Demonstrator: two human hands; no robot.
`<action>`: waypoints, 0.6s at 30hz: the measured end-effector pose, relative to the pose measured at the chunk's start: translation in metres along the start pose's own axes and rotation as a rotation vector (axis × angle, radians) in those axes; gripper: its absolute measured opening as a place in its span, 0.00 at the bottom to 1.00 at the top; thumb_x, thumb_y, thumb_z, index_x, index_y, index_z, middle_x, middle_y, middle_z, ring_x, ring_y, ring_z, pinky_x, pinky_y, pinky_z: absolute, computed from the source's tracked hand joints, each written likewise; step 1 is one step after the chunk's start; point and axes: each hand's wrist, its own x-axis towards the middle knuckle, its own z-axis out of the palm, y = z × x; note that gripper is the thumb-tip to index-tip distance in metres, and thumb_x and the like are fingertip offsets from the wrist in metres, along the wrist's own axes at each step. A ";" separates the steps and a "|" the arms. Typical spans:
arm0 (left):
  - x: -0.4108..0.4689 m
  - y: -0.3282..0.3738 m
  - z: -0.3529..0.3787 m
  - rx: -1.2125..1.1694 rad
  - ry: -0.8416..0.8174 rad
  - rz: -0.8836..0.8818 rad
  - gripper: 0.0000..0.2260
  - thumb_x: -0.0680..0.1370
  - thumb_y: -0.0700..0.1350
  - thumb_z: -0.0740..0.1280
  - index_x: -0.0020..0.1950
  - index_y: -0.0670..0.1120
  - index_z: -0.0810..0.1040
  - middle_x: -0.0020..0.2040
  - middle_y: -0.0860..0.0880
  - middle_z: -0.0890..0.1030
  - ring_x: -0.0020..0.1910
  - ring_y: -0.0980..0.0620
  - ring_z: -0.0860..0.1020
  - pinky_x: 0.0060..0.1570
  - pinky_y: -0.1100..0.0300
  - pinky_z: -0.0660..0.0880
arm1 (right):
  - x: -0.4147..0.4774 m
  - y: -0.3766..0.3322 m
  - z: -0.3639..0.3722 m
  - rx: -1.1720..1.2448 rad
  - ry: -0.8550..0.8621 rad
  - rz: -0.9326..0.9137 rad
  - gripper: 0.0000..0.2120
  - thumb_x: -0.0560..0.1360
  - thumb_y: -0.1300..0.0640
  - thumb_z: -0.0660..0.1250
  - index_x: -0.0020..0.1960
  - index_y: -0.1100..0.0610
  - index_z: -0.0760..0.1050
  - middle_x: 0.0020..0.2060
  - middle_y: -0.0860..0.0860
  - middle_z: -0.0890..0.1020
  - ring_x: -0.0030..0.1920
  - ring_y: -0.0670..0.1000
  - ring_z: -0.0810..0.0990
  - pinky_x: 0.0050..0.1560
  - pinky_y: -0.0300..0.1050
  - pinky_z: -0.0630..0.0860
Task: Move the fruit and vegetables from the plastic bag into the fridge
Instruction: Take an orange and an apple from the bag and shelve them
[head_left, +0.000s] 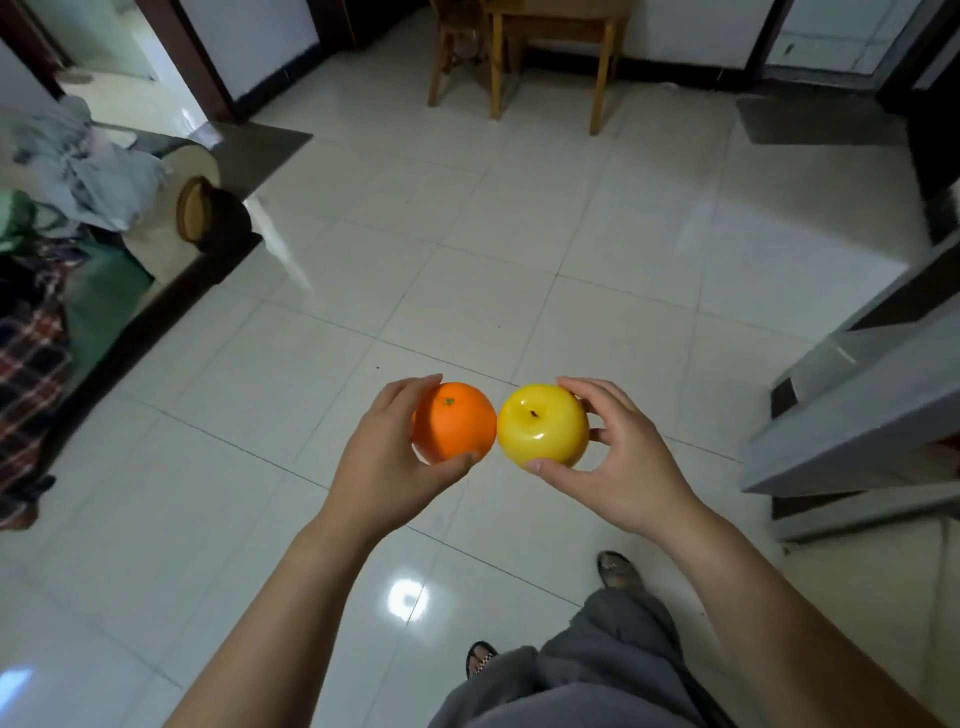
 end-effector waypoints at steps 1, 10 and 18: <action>0.011 -0.005 -0.003 0.009 0.000 0.003 0.36 0.61 0.59 0.70 0.68 0.54 0.66 0.60 0.60 0.65 0.56 0.58 0.67 0.53 0.58 0.74 | 0.011 0.000 0.004 0.004 0.005 0.003 0.34 0.63 0.48 0.77 0.65 0.44 0.66 0.61 0.39 0.69 0.59 0.38 0.70 0.55 0.37 0.74; 0.135 -0.012 0.025 0.022 -0.132 0.100 0.36 0.60 0.60 0.71 0.66 0.54 0.68 0.63 0.55 0.70 0.57 0.55 0.70 0.53 0.52 0.77 | 0.096 0.043 -0.021 -0.006 0.133 0.084 0.34 0.63 0.50 0.78 0.65 0.48 0.68 0.60 0.41 0.70 0.58 0.38 0.71 0.55 0.36 0.73; 0.295 0.029 0.057 -0.005 -0.185 0.203 0.36 0.59 0.62 0.69 0.66 0.55 0.68 0.59 0.59 0.67 0.55 0.59 0.69 0.51 0.60 0.73 | 0.213 0.098 -0.083 -0.035 0.314 0.228 0.34 0.62 0.52 0.78 0.64 0.49 0.69 0.59 0.43 0.69 0.58 0.45 0.72 0.57 0.46 0.75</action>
